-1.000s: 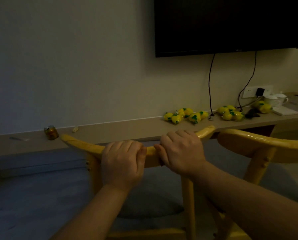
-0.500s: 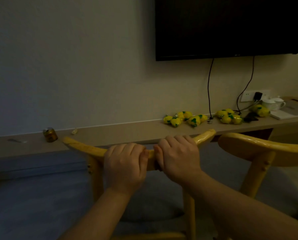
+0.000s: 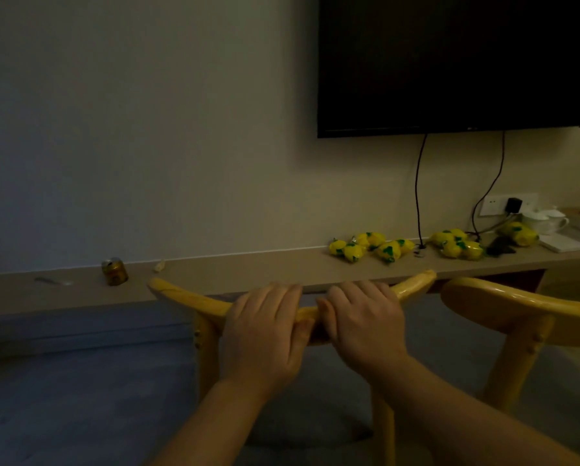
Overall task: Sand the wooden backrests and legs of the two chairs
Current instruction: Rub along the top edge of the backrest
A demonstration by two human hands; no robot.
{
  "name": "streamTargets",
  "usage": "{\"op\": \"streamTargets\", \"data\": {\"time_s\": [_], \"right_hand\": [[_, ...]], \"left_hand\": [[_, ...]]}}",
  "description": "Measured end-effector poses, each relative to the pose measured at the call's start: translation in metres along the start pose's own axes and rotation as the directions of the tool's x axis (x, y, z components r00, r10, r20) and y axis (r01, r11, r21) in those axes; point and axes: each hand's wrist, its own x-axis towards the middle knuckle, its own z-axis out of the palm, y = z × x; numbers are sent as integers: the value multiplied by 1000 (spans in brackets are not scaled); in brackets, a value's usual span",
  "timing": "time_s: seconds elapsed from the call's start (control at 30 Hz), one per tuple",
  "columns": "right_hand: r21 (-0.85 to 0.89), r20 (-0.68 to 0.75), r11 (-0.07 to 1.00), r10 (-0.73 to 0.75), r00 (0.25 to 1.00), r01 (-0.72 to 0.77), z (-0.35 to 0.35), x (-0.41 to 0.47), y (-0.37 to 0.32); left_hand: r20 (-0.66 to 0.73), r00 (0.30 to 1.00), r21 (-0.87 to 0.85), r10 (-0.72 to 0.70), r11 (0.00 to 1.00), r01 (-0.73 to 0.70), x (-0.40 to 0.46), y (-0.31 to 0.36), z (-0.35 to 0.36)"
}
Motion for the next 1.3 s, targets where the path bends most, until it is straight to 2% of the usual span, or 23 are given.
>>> {"op": "streamTargets", "data": {"time_s": [0.07, 0.17, 0.23, 0.3, 0.37, 0.43, 0.57, 0.7, 0.83, 1.0, 1.13, 1.3], "right_hand": [[-21, 36, 996, -81, 996, 82, -1, -2, 12], [-48, 118, 982, -178, 977, 185, -5, -3, 35], [-46, 118, 984, -168, 979, 175, -5, -5, 42], [-13, 66, 996, -90, 994, 91, -3, -9, 34], [3, 8, 1000, 27, 1000, -27, 2, -11, 12], [-19, 17, 998, 58, 998, -58, 11, -10, -21], [-26, 30, 998, -50, 998, 51, 18, -3, -55], [-21, 116, 976, -213, 970, 217, 2, -1, -7], [-71, 213, 979, -171, 962, 190, -15, -8, 34], [-62, 166, 996, -51, 985, 62, -11, -13, -11], [-73, 196, 993, -72, 978, 88, -1, -17, -54], [-43, 270, 965, -238, 933, 259, -13, -22, -6]], "left_hand": [[38, 999, 5, 37, 999, -37, -4, -8, -9], [30, 1000, 37, -9, 999, 8, -10, -34, -22], [38, 999, 63, -25, 998, 23, -19, -55, -26], [65, 998, 83, -7, 997, 1, -32, -68, -22], [52, 999, 90, -3, 996, -2, -38, -71, -13], [3, 1000, 85, -15, 996, 14, -40, -70, -4], [-95, 995, 86, 3, 996, 5, -40, -69, 4], [-72, 997, 110, 17, 994, -9, -39, -71, 3], [-86, 996, 91, -8, 996, 15, -40, -68, 3], [-147, 989, 94, -34, 994, 48, -38, -63, 5], [-149, 989, 89, -3, 996, 17, -39, -65, 5], [-110, 994, 75, 29, 997, -21, -40, -72, 2]]}}
